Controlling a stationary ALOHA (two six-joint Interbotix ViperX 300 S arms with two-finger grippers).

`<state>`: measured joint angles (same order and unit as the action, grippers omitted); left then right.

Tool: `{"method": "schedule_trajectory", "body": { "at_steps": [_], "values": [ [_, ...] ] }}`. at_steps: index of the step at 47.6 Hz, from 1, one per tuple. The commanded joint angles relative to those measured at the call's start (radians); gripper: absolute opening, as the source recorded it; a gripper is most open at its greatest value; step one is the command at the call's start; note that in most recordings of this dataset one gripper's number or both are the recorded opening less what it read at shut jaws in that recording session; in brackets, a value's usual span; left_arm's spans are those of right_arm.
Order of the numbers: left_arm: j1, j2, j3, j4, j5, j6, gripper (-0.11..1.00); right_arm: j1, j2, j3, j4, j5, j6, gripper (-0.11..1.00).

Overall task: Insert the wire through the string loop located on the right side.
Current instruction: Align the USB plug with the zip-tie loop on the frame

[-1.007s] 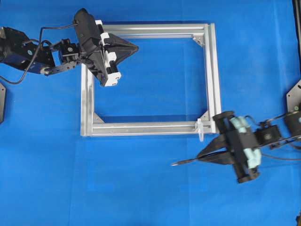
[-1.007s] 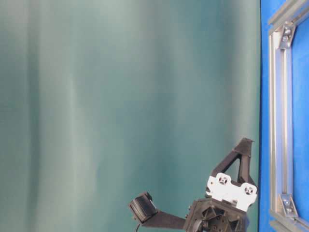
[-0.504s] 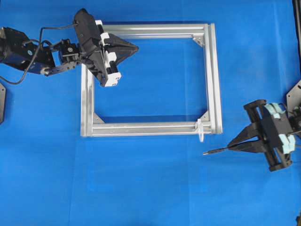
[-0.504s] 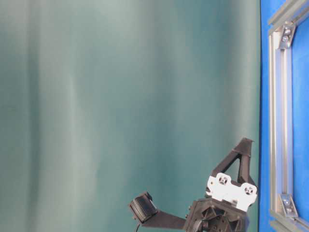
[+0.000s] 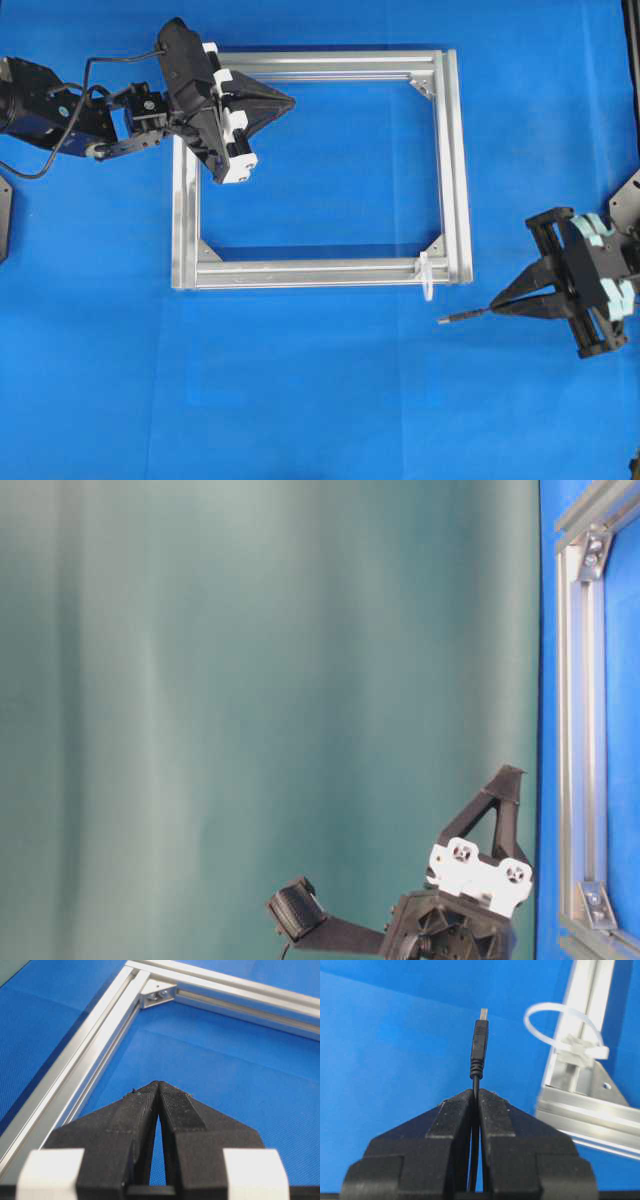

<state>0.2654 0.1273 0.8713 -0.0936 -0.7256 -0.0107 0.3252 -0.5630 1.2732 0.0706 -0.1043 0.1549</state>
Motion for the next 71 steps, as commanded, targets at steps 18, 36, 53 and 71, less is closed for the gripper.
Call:
{"method": "schedule_trajectory", "body": {
  "at_steps": [18,36,53,71],
  "values": [
    [-0.002,-0.032,-0.008,0.002,-0.011,0.0,0.0,-0.135,-0.009,0.017,-0.008,-0.017,-0.009,-0.02],
    [-0.002,-0.032,-0.006,0.002,-0.011,0.002,0.0,-0.137,-0.009,0.02,-0.011,-0.031,-0.009,-0.02],
    [-0.002,-0.032,-0.006,0.002,-0.011,0.002,0.0,-0.137,-0.009,0.02,-0.011,-0.031,-0.009,-0.02],
    [-0.002,-0.032,-0.006,0.002,-0.011,0.002,0.0,-0.137,-0.009,0.02,-0.009,-0.031,-0.009,-0.02]
  ]
}}
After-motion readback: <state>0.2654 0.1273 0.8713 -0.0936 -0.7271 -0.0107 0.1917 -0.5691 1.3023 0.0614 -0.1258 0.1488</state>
